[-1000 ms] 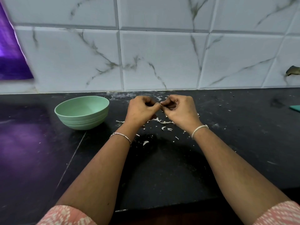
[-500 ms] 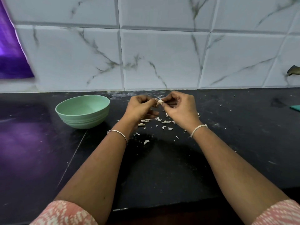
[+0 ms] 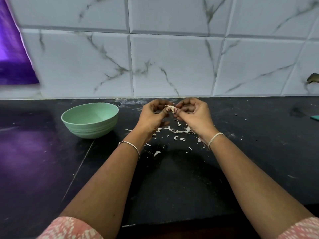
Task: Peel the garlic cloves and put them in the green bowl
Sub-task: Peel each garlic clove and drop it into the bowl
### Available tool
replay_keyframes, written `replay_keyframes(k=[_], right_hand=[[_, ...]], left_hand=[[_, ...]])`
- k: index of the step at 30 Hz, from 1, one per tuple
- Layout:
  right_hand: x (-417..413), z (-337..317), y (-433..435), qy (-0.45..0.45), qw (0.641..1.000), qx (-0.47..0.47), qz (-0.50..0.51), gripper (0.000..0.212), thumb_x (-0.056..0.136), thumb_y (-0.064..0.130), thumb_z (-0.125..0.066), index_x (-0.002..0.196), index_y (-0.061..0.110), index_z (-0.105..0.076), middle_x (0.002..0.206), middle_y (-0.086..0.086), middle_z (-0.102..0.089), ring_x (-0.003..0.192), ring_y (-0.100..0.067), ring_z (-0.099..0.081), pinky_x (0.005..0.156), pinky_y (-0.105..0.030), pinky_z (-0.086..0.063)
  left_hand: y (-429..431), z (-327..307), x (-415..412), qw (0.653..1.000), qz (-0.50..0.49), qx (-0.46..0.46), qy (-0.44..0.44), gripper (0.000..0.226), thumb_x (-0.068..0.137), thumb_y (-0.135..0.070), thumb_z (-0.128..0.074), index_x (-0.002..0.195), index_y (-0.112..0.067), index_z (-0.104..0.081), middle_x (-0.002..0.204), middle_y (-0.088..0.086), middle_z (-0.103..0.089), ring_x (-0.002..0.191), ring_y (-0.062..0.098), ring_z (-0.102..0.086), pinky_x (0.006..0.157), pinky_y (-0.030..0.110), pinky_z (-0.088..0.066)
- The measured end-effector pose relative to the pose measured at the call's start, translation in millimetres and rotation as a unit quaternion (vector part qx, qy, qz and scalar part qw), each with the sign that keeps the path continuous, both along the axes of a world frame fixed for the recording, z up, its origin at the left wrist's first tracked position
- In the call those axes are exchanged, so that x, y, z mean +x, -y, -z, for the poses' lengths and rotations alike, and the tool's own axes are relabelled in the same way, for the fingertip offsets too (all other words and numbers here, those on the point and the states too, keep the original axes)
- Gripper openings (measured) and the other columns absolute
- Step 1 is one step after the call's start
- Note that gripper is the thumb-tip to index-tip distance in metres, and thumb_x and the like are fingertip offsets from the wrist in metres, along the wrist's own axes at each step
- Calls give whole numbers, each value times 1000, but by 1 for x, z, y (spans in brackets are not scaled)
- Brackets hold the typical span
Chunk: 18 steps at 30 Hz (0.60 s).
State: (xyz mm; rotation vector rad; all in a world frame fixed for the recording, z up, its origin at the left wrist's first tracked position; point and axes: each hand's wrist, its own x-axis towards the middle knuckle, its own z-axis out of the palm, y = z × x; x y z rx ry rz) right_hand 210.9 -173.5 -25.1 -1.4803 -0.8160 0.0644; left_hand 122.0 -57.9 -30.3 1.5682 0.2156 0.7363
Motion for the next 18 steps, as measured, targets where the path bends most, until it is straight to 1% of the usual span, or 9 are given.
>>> replay_keyframes(k=[1, 3, 5, 7, 10, 13, 18], right_hand=[[1, 0, 0, 0, 1000, -7, 1, 15, 83, -2, -72, 85, 12, -66, 79, -14, -71, 77, -29, -72, 74, -33, -60], [2, 0, 2, 14, 999, -31, 6, 11, 82, 3, -74, 85, 13, -70, 81, -12, -73, 80, -27, -73, 77, -34, -60], [2, 0, 3, 59, 996, -61, 24, 7, 81, 8, -76, 83, 15, -73, 80, -6, -74, 78, -21, -73, 75, -32, -60], [3, 1, 3, 115, 988, -90, 52, 8, 80, 12, -77, 78, 19, -74, 77, -1, -74, 74, -16, -71, 72, -29, -59], [5, 3, 2, 150, 980, -110, 69, 10, 78, 12, -76, 74, 22, -74, 72, 2, -73, 68, -12, -69, 72, -30, -59], [4, 4, 2, 168, 975, -119, 79, 3, 76, 13, -75, 75, 16, -75, 69, 4, -72, 63, -8, -67, 69, -29, -58], [4, 4, 2, 180, 973, -126, 77, 2, 77, 13, -74, 77, 12, -76, 70, 3, -72, 64, -10, -68, 68, -28, -58]], left_hand=[[0, 0, 0, 1000, 1, 3, -3, 10, 93, -7, -62, 96, -16, -66, 91, 5, -63, 79, 8, -61, 62, 28, -58], [0, 1, 1, 1000, 4, 9, -8, 10, 93, -8, -62, 98, -16, -65, 89, 3, -63, 81, 7, -61, 66, 32, -60], [0, 1, 0, 1000, 10, 13, -14, 9, 94, -9, -62, 98, -17, -64, 88, 1, -63, 83, 9, -62, 71, 38, -60], [0, 2, 0, 1000, 15, 10, -21, 8, 94, -10, -62, 99, -15, -64, 90, 2, -65, 83, 12, -64, 72, 39, -59], [0, 3, 0, 999, 14, -3, -28, 7, 93, -9, -62, 96, -14, -66, 88, 4, -68, 75, 11, -68, 68, 32, -59], [0, 4, 1, 999, 20, -22, -26, 7, 92, -7, -62, 93, -11, -67, 82, 5, -69, 67, 11, -68, 64, 23, -58], [0, 3, 0, 997, 25, -62, -35, 7, 92, -2, -61, 93, -5, -67, 80, 8, -68, 63, 10, -67, 66, 22, -58]])
